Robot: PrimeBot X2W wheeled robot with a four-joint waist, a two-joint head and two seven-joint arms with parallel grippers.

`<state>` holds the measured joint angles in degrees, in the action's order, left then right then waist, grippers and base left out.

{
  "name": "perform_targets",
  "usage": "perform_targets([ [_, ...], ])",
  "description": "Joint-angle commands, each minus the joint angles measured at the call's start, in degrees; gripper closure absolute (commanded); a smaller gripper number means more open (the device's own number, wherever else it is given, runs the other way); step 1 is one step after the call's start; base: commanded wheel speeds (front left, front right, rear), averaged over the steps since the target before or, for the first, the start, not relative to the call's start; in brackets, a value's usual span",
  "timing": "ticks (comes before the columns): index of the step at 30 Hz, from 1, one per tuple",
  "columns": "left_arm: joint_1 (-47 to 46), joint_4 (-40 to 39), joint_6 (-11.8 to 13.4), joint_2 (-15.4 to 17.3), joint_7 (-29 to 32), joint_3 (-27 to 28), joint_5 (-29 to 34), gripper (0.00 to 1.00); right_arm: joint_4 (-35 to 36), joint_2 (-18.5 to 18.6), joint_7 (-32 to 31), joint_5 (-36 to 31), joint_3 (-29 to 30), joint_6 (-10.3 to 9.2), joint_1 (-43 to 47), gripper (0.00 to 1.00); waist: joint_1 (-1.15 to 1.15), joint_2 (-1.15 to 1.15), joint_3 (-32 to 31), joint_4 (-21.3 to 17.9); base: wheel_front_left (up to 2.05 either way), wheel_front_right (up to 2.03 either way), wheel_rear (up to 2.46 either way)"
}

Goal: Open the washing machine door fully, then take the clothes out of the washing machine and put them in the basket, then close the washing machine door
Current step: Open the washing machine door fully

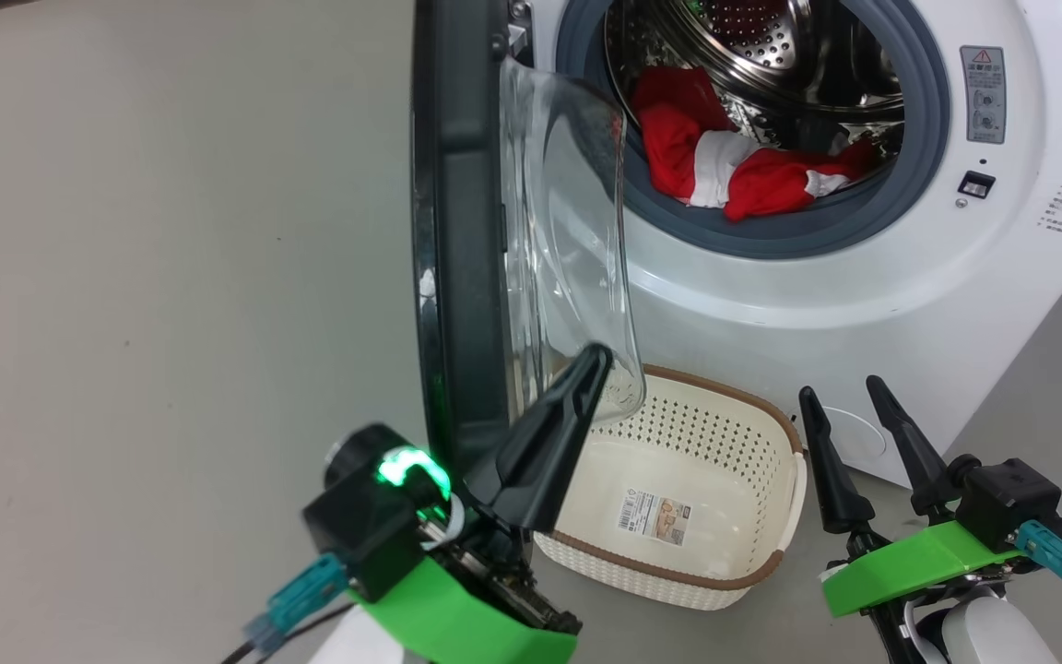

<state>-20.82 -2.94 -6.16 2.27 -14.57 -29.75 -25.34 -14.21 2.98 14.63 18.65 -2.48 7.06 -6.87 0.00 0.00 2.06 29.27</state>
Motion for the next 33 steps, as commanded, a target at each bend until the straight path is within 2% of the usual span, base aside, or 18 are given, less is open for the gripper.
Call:
perform_targets([
  [1, -0.33, -0.15, -0.31, 0.61, 0.37, 1.3, -1.09, 1.0, 1.36, -0.1, 0.37, 1.33, -1.16, 0.43, -0.82, 0.0, 0.0, 0.0, 0.09, -0.15, 0.0, 0.0, 0.0],
  [10, 0.93, 11.47, 1.41, 0.63, 1.76, -0.32, -3.88, 1.0, 1.54, -0.1, 0.37, 1.36, -0.81, 0.43, -0.65, 0.0, 0.0, 0.0, 0.42, -0.49, 0.0, 0.0, 0.0],
  [18, 0.29, 17.64, 5.11, 0.89, 1.23, 2.19, -3.6, 1.0, 1.44, -0.1, 0.37, 1.47, -0.78, 0.43, -0.18, 0.0, 0.0, 0.0, 0.11, 0.26, 0.0, 0.0, 0.0],
  [33, 0.85, 18.4, 9.7, 3.72, 0.12, 8.15, -3.78, 1.0, 0.4, -0.1, 0.37, 1.35, -2.71, 0.43, -1.03, 0.0, 0.0, 0.0, 1.36, 1.02, 0.0, 0.0, 0.0],
])
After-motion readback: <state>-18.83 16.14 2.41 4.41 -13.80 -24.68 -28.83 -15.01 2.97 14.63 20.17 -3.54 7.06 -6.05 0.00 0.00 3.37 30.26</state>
